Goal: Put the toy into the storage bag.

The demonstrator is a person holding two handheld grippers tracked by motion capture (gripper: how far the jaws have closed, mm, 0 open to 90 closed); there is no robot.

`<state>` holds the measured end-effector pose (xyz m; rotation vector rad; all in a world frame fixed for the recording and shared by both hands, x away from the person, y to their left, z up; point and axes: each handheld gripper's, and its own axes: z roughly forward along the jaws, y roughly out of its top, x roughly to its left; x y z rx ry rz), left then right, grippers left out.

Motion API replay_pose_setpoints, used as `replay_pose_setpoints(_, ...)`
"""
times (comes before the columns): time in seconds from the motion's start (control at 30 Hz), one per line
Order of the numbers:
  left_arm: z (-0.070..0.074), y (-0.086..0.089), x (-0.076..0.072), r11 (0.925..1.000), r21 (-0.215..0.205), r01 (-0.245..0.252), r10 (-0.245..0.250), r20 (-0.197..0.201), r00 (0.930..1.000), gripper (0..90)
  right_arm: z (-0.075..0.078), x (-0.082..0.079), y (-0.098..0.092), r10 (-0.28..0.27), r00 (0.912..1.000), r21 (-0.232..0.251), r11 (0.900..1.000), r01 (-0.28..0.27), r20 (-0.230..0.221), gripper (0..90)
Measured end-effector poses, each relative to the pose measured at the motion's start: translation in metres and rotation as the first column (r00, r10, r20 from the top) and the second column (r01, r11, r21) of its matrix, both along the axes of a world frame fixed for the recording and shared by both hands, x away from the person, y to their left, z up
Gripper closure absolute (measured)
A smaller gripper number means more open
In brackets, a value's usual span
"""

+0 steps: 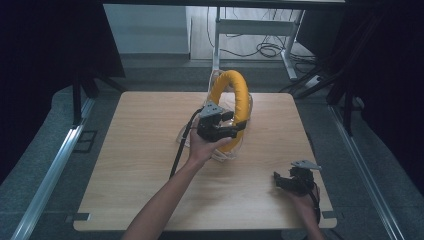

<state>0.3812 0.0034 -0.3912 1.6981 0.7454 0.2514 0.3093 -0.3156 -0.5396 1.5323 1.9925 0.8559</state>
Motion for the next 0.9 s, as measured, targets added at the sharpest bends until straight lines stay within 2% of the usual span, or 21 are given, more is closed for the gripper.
replay_pose_setpoints(0.3,0.005,0.01,-0.014,0.9999,0.011,0.007,-0.007,0.03,0.9995,33.9,0.0,0.0,0.0,0.001,1.0,0.0,1.0,-0.001,0.0,16.5)
replay_pose_setpoints(0.37,0.004,0.016,-0.02,0.9999,0.007,0.008,-0.008,0.033,0.9994,33.7,0.0,0.0,0.0,0.001,1.0,-0.001,1.0,-0.001,0.001,16.5)
replay_pose_setpoints(0.57,-0.003,0.04,-0.039,0.9994,0.034,-0.001,-0.001,0.06,0.9982,32.9,0.0,0.0,0.0,0.001,1.0,0.001,1.0,-0.001,0.0,16.5)
replay_pose_setpoints(0.7,-0.01,0.056,-0.048,0.9981,0.061,-0.002,-0.002,0.055,0.9985,32.3,0.0,0.0,0.0,0.001,1.0,0.0,1.0,-0.001,0.001,16.5)
replay_pose_setpoints(0.77,-0.015,0.065,-0.052,0.9986,0.053,0.003,-0.005,0.033,0.9994,32.2,0.0,0.0,0.0,0.001,1.0,-0.001,1.0,-0.001,0.002,16.5)
replay_pose_setpoints(0.9,-0.023,0.081,-0.058,0.9985,0.055,-0.007,0.006,0.017,0.9998,32.1,0.0,0.0,0.0,0.0,1.0,-0.002,1.0,0.0,0.0,16.5)
